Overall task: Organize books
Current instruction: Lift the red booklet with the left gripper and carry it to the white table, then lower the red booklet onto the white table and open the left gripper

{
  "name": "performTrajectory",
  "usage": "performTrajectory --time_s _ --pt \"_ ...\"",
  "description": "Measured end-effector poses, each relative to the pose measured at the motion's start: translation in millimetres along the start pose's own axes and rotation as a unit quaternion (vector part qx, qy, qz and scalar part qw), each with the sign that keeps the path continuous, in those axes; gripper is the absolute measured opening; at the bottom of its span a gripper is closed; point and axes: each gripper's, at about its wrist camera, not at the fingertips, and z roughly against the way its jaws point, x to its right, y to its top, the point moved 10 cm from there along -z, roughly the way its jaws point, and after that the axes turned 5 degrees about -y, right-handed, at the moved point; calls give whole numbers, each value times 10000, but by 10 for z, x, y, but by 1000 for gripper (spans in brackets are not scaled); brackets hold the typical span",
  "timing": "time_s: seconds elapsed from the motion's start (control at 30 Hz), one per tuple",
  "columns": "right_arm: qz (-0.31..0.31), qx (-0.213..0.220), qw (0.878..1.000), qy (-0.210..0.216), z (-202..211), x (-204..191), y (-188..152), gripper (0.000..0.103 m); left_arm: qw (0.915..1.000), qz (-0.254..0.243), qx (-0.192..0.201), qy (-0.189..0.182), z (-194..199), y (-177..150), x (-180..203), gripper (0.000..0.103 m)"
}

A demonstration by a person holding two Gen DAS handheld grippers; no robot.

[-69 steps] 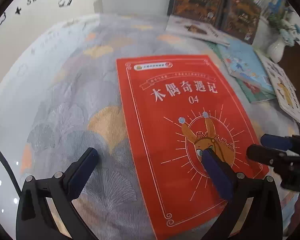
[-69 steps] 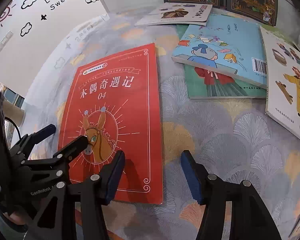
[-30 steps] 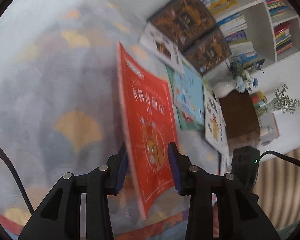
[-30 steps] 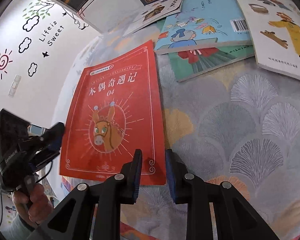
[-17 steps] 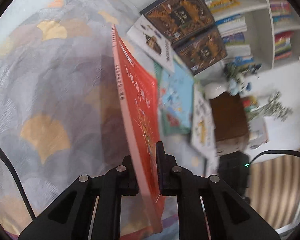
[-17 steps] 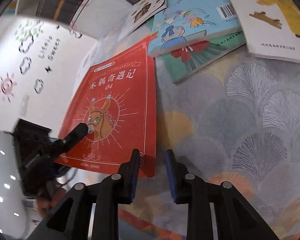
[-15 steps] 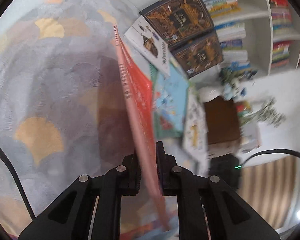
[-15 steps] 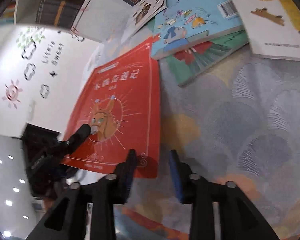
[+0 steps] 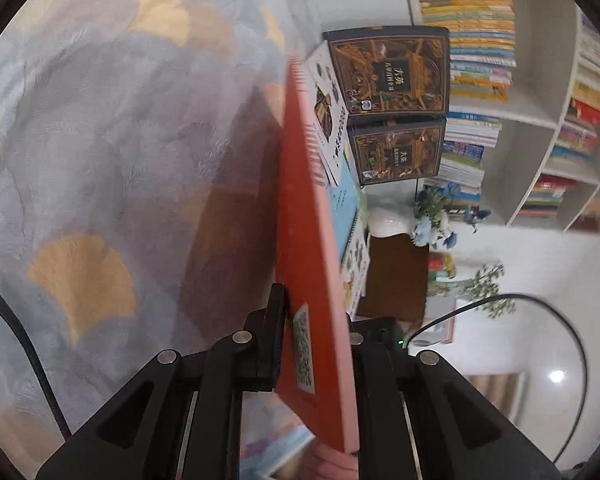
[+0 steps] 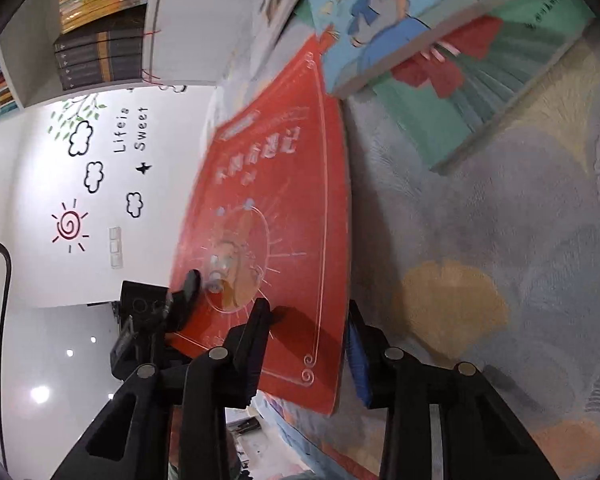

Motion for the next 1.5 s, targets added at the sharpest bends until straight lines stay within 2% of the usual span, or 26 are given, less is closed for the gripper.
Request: performTrajectory --time_s 0.07,0.1,0.2,0.27,0.33,0.37,0.4,0.43,0.5,0.53,0.57,0.63,0.67,0.7,0.87,0.93,1.0,1.07,1.2,1.33,1.5 --pt "22 -39 9998 -191 15 42 -7 44 10000 -72 -41 -9 -12 -8 32 10" --pt "-11 -33 9999 -98 43 40 -15 48 9999 -22 -51 -97 -15 -5 49 10" --pt "-264 -16 9989 389 89 17 57 48 9981 392 -32 -468 7 40 45 10" --pt "-490 16 9961 733 91 -30 143 48 9939 787 20 -777 14 83 27 10" --pt "-488 121 9953 833 131 -94 211 48 9947 713 12 -742 13 101 42 10" --pt "-392 172 9960 786 161 -138 226 42 9958 619 -16 -678 9 97 58 10" --pt "-296 214 9964 763 182 -204 240 31 9961 589 -41 -654 -2 90 66 10" --pt "-209 253 9969 713 201 -240 246 27 9966 540 -70 -618 -14 78 76 10" --pt "145 450 9984 316 242 -333 278 23 9993 211 -85 -286 -24 69 94 10" --pt "540 586 9968 -77 279 -416 289 22 9999 -85 -82 48 -26 68 98 10" --pt "877 675 9931 -397 276 -492 306 21 9962 -642 -96 576 -31 59 123 10" --pt "1729 871 9743 -1147 288 -675 316 20 9874 -1240 -86 981 -22 42 184 10" --pt "1996 927 9661 -1346 286 -745 306 20 9822 -1507 -48 1124 3 51 245 12" --pt "2305 981 9567 -1484 295 -865 294 20 9782 -1697 -13 1198 29 62 290 12" --pt "2996 965 9355 -1606 262 -1200 247 20 9610 -2413 126 1346 276 94 518 14" --pt "3285 939 9268 -1560 268 -1328 157 20 9598 -2498 244 1259 395 143 599 14" --pt "3465 931 9217 -1471 224 -1443 144 20 9589 -2553 377 1179 527 227 659 14" --pt "3595 909 9184 -1380 134 -1530 196 20 9542 -2673 509 1241 640 409 718 14" --pt "3708 899 9155 -1280 -223 -1794 542 20 9490 -2725 810 1359 720 866 726 14" --pt "3665 807 9177 -1301 -607 -1890 865 21 9428 -2755 1035 1564 733 1363 554 15" --pt "3447 682 9270 -1311 -958 -1903 1267 21 9458 -2597 1145 1581 658 1807 362 15"
